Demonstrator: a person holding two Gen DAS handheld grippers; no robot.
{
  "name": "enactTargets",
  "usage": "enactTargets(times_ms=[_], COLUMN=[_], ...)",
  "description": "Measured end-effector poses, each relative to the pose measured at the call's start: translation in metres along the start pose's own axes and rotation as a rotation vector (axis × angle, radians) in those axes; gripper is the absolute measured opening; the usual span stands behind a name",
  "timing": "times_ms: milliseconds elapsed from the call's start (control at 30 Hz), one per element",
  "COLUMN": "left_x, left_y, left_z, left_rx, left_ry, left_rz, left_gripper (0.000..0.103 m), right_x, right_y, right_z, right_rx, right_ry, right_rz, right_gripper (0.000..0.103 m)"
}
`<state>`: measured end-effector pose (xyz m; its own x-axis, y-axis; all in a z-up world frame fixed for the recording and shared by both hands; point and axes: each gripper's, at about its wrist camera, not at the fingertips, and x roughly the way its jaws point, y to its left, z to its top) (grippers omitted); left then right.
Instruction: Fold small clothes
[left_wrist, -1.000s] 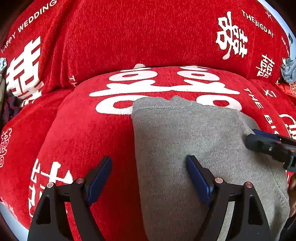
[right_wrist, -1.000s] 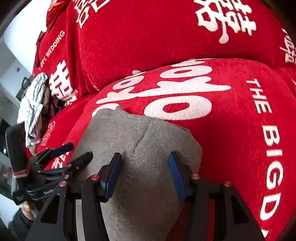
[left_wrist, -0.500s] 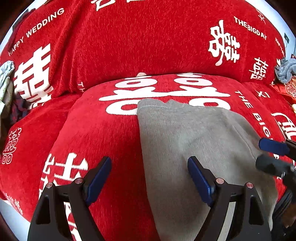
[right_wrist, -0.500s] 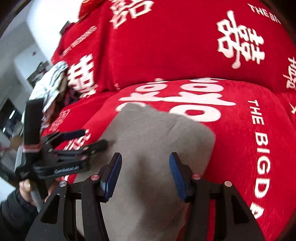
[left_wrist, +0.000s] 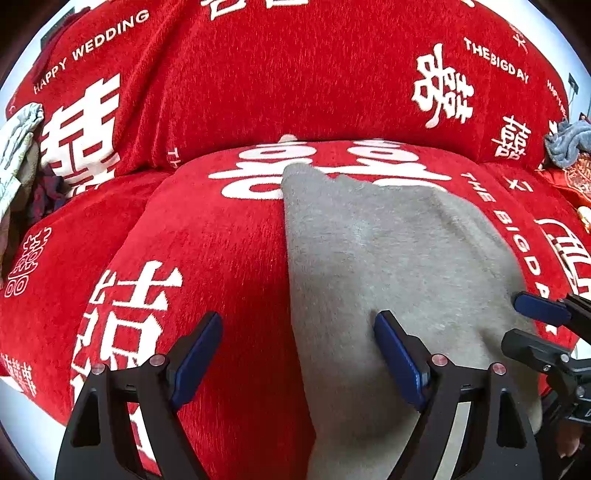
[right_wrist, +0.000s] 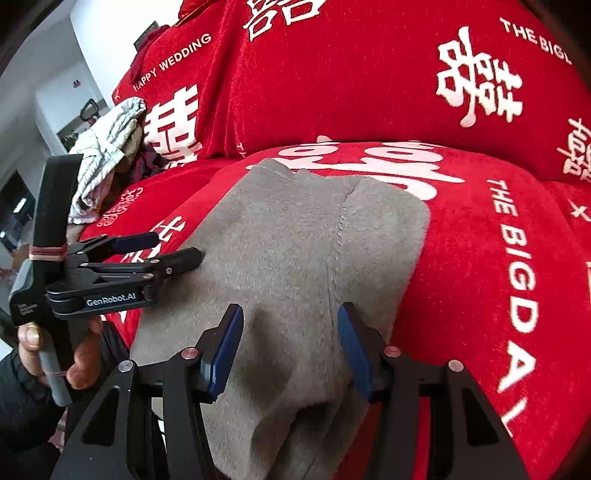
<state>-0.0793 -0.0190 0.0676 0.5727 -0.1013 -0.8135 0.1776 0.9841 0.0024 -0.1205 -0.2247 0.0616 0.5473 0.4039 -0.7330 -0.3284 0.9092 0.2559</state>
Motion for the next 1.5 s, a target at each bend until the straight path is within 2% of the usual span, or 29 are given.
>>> enactTargets(times_ms=[167,333,467,633,767,967,1167,1267,1433,1500], left_x=[-0.027,-0.028,-0.024,-0.02,-0.031,-0.04,-0.047,-0.036,-0.032,-0.032], left_y=[-0.005,-0.009,-0.009,-0.012,-0.014,-0.015,-0.02,-0.022,-0.022,-0.023], left_z=[-0.016,-0.038,-0.049,-0.055,-0.055,-0.055,-0.056,-0.059,-0.061,-0.061], left_rx=[0.013,0.024,0.014,0.015,0.004,-0.008,0.008,0.027,0.015,0.025], left_ry=[-0.039,-0.032,-0.022,-0.022,-0.035,-0.047,-0.064,-0.041,-0.014,-0.011], left_rz=[-0.022,-0.018,-0.03,-0.023,-0.006,0.048,0.082,0.127,0.114,0.114], left_gripper=[0.085,0.085,0.086,0.086,0.086,0.086,0.086,0.086,0.086,0.086], right_x=[-0.023,-0.023,-0.006,-0.005,-0.01,-0.031,-0.038,-0.029,0.013,0.02], right_y=[0.022,0.039,0.031,0.016,0.022,0.032,0.03,0.027,0.0,0.001], right_z=[-0.012,-0.034,-0.051,-0.058,-0.054,-0.045,-0.039,-0.029,0.001,0.01], right_rx=[-0.062,-0.103,-0.083,-0.026,-0.036,-0.032,-0.017,-0.002,0.146,0.142], right_ry=[-0.03,-0.014,0.035,0.009,0.012,-0.045,-0.066,-0.065,0.011,0.014], right_rz=[0.032,0.068,0.009,0.054,0.03,0.004,0.013,0.013,0.062,0.047], right_gripper=[0.057,0.057,0.057,0.057,0.057,0.059,0.059,0.059,0.059,0.059])
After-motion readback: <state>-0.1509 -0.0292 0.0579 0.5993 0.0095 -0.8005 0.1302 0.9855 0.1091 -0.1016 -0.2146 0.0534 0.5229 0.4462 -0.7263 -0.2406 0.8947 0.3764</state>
